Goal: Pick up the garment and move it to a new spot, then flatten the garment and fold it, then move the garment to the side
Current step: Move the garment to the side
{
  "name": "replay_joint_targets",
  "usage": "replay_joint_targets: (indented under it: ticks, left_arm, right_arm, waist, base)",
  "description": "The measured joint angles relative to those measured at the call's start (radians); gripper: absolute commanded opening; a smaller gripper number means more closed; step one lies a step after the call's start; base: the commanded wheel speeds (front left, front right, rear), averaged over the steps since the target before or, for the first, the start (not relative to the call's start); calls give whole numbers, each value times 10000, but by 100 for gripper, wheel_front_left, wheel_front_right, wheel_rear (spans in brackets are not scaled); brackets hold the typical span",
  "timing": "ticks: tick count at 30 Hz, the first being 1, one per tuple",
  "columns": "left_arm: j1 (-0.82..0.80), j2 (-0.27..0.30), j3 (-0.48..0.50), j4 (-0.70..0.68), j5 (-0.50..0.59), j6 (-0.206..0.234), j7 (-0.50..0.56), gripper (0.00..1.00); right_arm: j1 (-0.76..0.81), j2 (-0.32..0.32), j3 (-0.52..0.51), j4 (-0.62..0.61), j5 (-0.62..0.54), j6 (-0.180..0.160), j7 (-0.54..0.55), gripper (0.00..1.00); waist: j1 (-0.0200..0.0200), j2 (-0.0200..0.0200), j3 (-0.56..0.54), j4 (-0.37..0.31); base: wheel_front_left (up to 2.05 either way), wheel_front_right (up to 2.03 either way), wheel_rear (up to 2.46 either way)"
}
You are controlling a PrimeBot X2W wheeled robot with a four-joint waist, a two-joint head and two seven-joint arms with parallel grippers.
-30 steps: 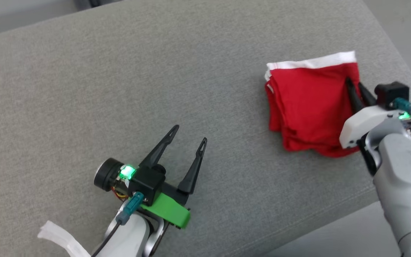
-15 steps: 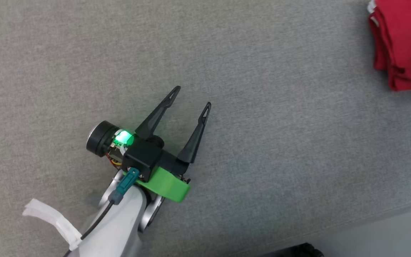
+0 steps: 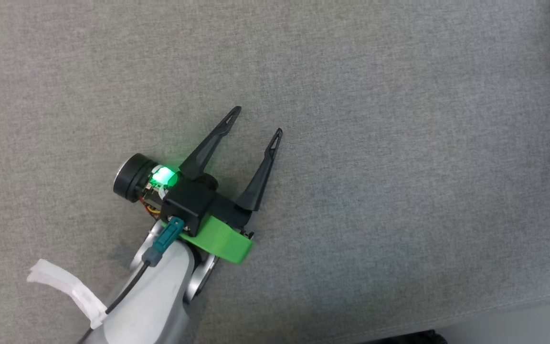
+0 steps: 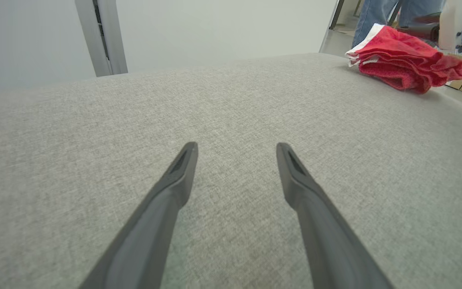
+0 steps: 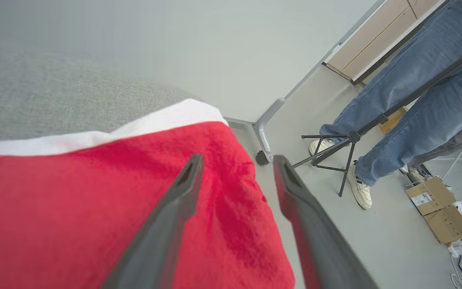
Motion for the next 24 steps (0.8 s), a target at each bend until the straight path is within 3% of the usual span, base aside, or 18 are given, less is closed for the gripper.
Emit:
replay_joint_targets:
  ticks: [5,7,10,17,24]
  left_arm:
    - [34,-104,228,161,-2,0,0,100]
    - [189,-198,460,247,15,0,2,100]
    - [366,-274,752,330,54,0,0,100]
    - [757,-468,1762,646,236,0,2,100]
    - [1155,-629,2849,1051,504,31,2,100]
  right_arm:
    - [28,639,-385,-533,-173,0,-188,100]
    - [138,1400,86,-1392,226,0,-228,100]
    - [461,1992,892,-2265,976,0,-230,100]
    - [1607,2778,2640,-3538,2780,0,-232,100]
    - [3170,3469,3630,-4036,3762,0,-232,100]
  waist:
    - [0,0,-336,16]
    - [0,0,-628,32]
    - [0,-1,-937,41]
    - [0,0,-1736,87]
    - [0,0,-2537,220]
  base:
    - [0,0,0]
    - [0,0,0]
    - [0,0,0]
    - [0,0,0]
    - [0,0,0]
